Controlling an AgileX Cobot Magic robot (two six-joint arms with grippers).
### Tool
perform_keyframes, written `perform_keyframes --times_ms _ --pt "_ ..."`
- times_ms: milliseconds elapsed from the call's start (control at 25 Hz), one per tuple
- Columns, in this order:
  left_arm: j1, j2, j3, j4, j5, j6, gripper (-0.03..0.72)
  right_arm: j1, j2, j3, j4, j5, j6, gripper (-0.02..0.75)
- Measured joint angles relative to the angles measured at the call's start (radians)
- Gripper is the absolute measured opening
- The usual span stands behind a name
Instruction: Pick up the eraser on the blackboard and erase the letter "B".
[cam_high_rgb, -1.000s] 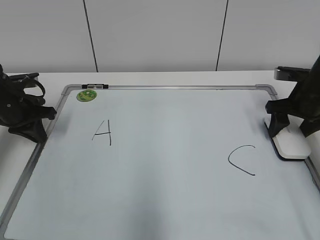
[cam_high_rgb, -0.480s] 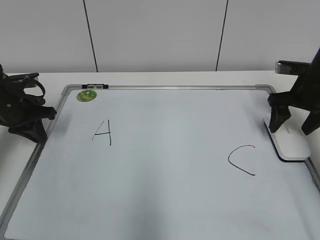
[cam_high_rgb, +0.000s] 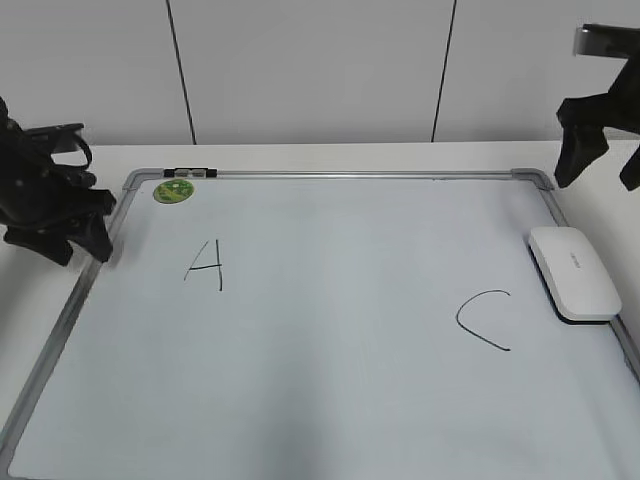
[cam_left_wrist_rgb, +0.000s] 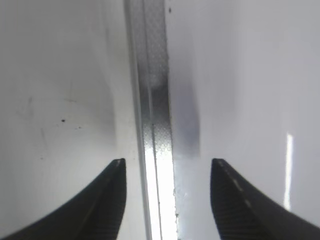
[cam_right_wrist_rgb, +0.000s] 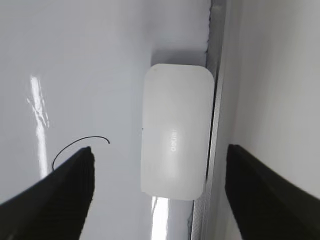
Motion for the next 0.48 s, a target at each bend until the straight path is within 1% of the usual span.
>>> perform_keyframes --times_ms 80,200,360,480 --pt "0.000 0.000 -0.061 0.002 0.076 0.000 0.468 0.000 -0.022 0.000 0.000 0.005 -0.002 0.602" --pt "0.000 0.000 -0.147 0.002 0.211 0.000 0.501 0.000 -0.077 0.000 0.002 0.008 -0.004 0.596" --pt "0.000 -0.039 -0.196 0.002 0.338 0.000 0.503 0.000 -0.181 0.002 0.008 0.014 -0.010 0.596" --pt "0.000 -0.109 -0.196 0.004 0.354 0.000 0.453 0.000 -0.294 0.041 0.012 0.015 -0.014 0.594"
